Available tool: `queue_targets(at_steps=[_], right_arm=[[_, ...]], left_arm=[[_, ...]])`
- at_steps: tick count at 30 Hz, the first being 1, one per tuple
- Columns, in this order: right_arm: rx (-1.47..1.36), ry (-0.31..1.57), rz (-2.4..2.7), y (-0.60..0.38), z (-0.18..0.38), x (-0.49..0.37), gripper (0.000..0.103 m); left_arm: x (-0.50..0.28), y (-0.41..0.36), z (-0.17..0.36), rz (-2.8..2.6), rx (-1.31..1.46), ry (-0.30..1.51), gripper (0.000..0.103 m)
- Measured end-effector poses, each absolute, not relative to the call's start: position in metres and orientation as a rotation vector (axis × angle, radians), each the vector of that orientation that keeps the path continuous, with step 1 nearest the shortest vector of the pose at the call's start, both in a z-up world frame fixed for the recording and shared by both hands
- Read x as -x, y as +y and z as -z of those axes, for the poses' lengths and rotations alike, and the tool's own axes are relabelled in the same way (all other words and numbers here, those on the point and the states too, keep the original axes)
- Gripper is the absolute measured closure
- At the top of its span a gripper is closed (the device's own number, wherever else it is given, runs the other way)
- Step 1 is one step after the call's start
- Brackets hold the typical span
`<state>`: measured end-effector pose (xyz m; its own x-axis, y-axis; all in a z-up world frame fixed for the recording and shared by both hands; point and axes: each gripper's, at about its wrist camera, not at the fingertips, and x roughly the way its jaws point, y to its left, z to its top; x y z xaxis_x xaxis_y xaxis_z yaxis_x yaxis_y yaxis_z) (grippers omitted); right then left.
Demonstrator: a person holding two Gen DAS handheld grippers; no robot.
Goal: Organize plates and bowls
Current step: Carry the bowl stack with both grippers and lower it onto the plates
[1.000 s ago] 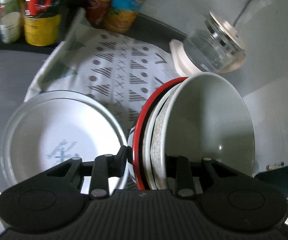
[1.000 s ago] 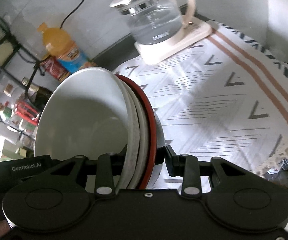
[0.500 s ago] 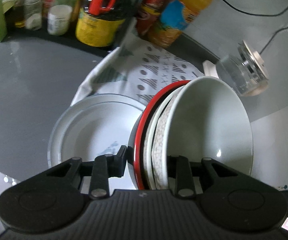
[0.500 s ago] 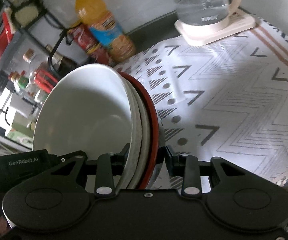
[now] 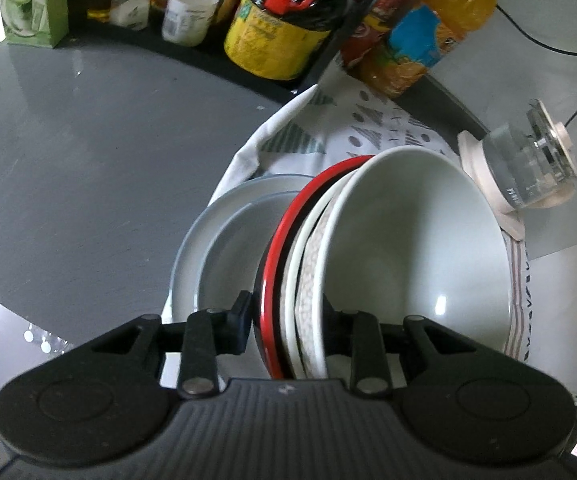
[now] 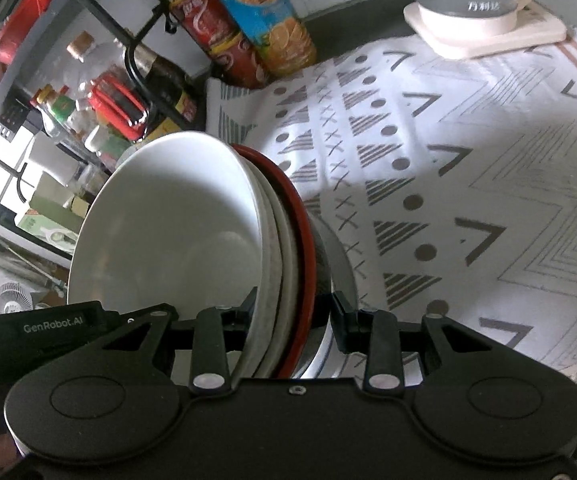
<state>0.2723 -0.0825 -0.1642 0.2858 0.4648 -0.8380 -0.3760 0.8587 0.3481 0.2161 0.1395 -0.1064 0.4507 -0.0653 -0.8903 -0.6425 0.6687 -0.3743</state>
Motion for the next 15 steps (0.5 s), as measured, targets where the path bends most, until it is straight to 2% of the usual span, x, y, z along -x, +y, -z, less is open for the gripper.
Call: queue_targets(at_steps=[15], right_arm=[[-0.064,1.196,-0.569,-0.067,0.185,-0.275,0.068]], left_arm=[[-0.215,0.157,0.123,-0.409,0.840,1.045,0.074]])
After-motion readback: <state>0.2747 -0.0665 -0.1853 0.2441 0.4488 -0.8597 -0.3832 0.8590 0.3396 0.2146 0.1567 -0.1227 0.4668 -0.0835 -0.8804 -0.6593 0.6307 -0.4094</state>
